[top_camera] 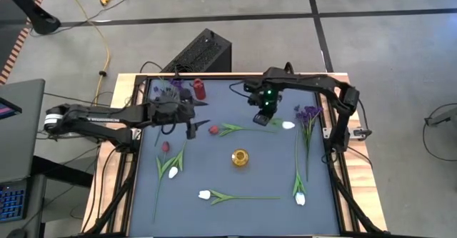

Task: Sort flowers into vase by color
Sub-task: Put the white flower into the yellow vase

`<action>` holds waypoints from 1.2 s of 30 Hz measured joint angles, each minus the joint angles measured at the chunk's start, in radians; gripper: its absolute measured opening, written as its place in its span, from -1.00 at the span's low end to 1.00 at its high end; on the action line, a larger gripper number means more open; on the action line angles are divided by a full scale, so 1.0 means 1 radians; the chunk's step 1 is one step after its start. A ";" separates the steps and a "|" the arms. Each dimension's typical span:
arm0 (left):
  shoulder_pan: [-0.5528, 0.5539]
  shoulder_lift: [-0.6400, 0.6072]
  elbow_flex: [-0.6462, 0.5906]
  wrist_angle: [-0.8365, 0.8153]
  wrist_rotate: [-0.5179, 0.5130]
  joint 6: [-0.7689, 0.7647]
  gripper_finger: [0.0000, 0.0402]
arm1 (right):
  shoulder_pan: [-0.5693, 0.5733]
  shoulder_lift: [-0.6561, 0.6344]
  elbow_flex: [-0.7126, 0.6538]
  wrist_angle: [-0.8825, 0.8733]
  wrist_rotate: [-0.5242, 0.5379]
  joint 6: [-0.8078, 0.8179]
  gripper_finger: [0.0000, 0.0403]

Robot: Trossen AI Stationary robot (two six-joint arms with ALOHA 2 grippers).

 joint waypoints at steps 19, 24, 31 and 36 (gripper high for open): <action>-0.013 0.355 0.156 0.078 0.078 0.193 0.43 | 0.175 0.000 0.172 0.181 -0.023 0.222 -0.81; -0.022 0.377 0.166 0.045 0.013 0.236 0.43 | 0.183 0.000 0.187 0.198 -0.022 0.223 -0.81; -0.042 0.376 0.166 0.045 -0.041 0.254 0.41 | 0.180 0.000 0.187 0.204 -0.022 0.223 -0.81; -0.045 0.376 0.166 -0.003 -0.071 0.242 0.27 | 0.172 0.000 0.187 0.203 -0.022 0.230 -0.81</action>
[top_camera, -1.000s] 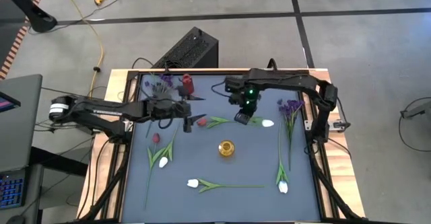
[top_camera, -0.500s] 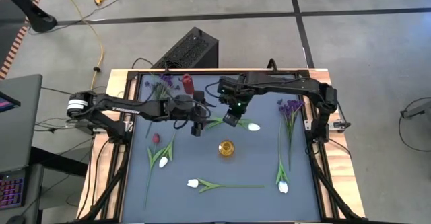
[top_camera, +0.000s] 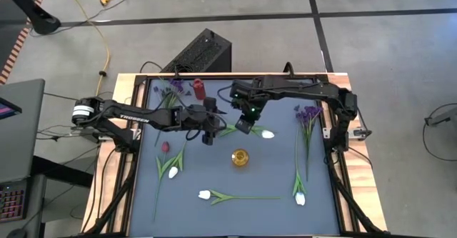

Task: Sort flowers into vase by color
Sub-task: Put the white flower into the yellow vase

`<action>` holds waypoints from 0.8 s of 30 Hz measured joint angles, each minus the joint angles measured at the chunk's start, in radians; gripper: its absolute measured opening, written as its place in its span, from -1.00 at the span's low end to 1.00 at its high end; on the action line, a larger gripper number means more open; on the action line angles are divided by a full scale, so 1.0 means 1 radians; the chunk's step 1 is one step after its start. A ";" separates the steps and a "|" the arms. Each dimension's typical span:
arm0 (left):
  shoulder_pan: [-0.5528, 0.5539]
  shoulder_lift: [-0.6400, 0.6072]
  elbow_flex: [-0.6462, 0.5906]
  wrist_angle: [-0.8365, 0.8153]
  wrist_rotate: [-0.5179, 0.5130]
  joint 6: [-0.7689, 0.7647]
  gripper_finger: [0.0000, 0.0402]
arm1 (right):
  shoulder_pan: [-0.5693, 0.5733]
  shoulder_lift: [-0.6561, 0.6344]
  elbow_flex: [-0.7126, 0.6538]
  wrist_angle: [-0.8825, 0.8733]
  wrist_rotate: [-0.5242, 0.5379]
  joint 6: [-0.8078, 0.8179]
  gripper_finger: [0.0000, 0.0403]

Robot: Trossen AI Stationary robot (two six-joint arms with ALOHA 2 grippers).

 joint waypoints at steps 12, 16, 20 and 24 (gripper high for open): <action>-0.002 0.000 0.000 -0.021 -0.023 -0.040 -0.45 | 0.000 0.000 0.000 -0.001 0.000 -0.001 -0.78; -0.015 0.000 0.000 -0.020 -0.023 -0.039 -0.77 | 0.000 0.000 0.000 -0.002 -0.001 -0.003 -0.72; -0.024 0.000 -0.001 -0.022 -0.023 -0.038 -0.96 | 0.000 0.000 0.000 -0.002 -0.030 -0.027 -0.67; -0.024 0.000 -0.001 -0.022 -0.022 -0.038 -0.98 | 0.000 0.000 0.000 -0.001 -0.037 -0.047 -0.58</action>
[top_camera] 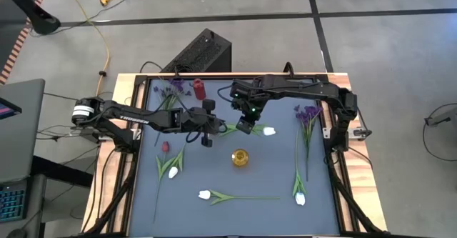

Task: Sort flowers into vase by color
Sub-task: Put the white flower into the yellow vase

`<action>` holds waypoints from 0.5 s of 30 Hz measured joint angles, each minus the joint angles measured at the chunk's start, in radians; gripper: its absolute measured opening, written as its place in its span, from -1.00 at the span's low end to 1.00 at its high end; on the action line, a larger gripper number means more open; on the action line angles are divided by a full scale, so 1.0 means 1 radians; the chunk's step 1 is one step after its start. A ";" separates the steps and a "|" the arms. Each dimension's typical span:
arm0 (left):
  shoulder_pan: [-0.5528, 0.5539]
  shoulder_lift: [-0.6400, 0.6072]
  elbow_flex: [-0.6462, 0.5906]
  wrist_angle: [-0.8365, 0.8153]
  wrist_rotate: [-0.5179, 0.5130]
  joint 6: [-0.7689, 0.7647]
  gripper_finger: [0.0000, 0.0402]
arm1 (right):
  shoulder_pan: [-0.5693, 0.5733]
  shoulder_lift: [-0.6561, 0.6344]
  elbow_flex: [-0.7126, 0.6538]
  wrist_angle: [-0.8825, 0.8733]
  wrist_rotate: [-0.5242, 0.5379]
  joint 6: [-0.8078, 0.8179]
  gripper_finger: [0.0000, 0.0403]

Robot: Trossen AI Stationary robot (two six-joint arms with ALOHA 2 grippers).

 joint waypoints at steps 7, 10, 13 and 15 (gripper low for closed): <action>0.000 0.000 0.000 0.003 0.001 0.000 -1.00 | -0.013 0.002 0.033 -0.063 -0.015 -0.067 -0.20; 0.000 0.000 0.000 0.002 0.000 -0.001 -1.00 | -0.034 0.001 0.080 -0.118 -0.019 -0.086 -0.01; 0.000 0.000 0.000 0.002 -0.001 0.000 -1.00 | -0.060 0.002 0.160 -0.205 -0.025 -0.111 0.14; 0.000 0.000 0.000 0.001 -0.001 -0.001 -1.00 | -0.080 -0.001 0.216 -0.242 -0.028 -0.124 0.20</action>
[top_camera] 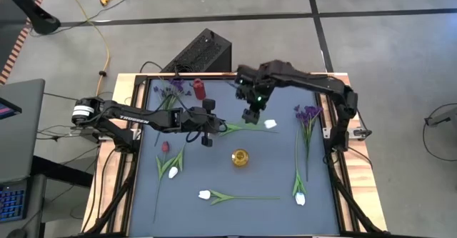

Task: Sort flowers into vase by color
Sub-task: Put the white flower into the yellow vase

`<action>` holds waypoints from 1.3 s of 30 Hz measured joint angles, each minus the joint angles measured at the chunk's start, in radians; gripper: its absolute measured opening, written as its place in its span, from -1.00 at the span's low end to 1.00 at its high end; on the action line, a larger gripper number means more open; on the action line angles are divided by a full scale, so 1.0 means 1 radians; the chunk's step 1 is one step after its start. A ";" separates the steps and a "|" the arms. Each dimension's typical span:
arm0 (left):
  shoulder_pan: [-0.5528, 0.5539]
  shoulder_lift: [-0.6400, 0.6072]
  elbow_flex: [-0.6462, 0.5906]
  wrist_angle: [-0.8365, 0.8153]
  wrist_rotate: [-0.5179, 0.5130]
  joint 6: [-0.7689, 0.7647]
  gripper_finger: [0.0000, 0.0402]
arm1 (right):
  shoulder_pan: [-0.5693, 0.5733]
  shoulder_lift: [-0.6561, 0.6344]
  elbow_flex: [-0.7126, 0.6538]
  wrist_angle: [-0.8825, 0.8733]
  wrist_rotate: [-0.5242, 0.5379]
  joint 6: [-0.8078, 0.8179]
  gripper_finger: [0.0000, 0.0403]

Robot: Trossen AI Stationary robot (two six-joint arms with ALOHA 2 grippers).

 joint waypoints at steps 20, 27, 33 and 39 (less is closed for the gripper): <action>0.085 -0.142 -0.001 0.015 0.101 -0.167 -1.00 | -0.039 -0.289 0.225 -0.007 0.151 -0.132 0.21; 0.193 -0.204 -0.001 0.154 0.239 -0.345 -1.00 | 0.053 -0.474 0.019 0.215 0.149 -0.134 0.21; 0.250 -0.196 -0.008 0.451 0.473 -0.616 -1.00 | 0.107 -0.603 -0.315 0.513 0.149 -0.098 0.21; 0.204 -0.169 -0.010 0.592 0.504 -0.695 -1.00 | 0.122 -0.668 -0.679 1.101 0.150 -0.023 0.21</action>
